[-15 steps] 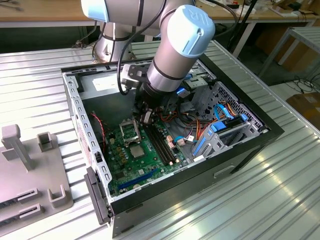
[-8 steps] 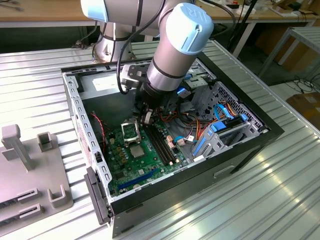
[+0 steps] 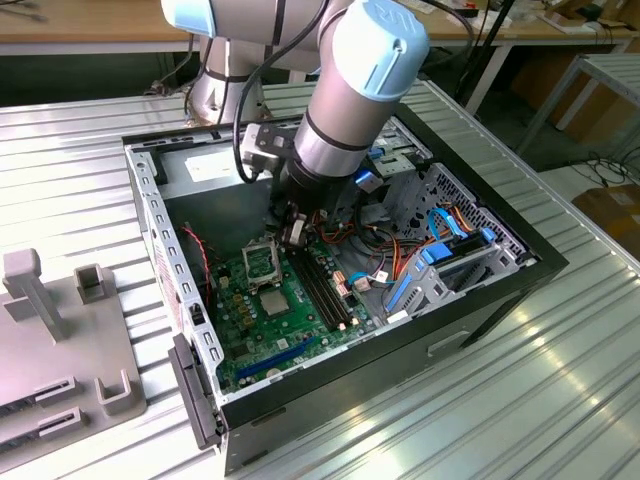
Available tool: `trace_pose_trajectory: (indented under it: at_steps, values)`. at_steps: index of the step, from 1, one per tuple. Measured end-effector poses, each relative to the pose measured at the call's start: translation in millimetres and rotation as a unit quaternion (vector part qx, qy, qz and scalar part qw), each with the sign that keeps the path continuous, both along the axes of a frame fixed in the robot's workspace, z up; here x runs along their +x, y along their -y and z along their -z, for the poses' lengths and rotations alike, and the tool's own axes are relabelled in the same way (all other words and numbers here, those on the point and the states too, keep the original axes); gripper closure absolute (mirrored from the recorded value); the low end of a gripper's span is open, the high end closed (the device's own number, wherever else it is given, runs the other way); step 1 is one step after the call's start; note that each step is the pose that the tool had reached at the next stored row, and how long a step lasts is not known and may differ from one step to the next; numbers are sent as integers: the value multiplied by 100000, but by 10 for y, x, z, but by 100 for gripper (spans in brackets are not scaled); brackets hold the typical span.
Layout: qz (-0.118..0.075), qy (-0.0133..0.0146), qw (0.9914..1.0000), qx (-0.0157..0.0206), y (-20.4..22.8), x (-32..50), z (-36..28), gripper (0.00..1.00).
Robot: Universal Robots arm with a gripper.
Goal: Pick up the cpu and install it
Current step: 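Place the cpu into insertion slot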
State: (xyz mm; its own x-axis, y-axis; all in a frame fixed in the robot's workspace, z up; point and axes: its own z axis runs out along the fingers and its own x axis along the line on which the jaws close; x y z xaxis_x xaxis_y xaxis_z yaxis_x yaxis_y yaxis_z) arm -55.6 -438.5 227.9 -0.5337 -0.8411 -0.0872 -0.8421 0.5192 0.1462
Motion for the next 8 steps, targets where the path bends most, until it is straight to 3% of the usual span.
trace_pose_trajectory:
  at_steps: [6, 8]
  values:
    - [-7, 6, 100000, -250, -1, -11, -44, 89]
    - [-18, 0, 99999, -491, 0, -16, -54, 89]
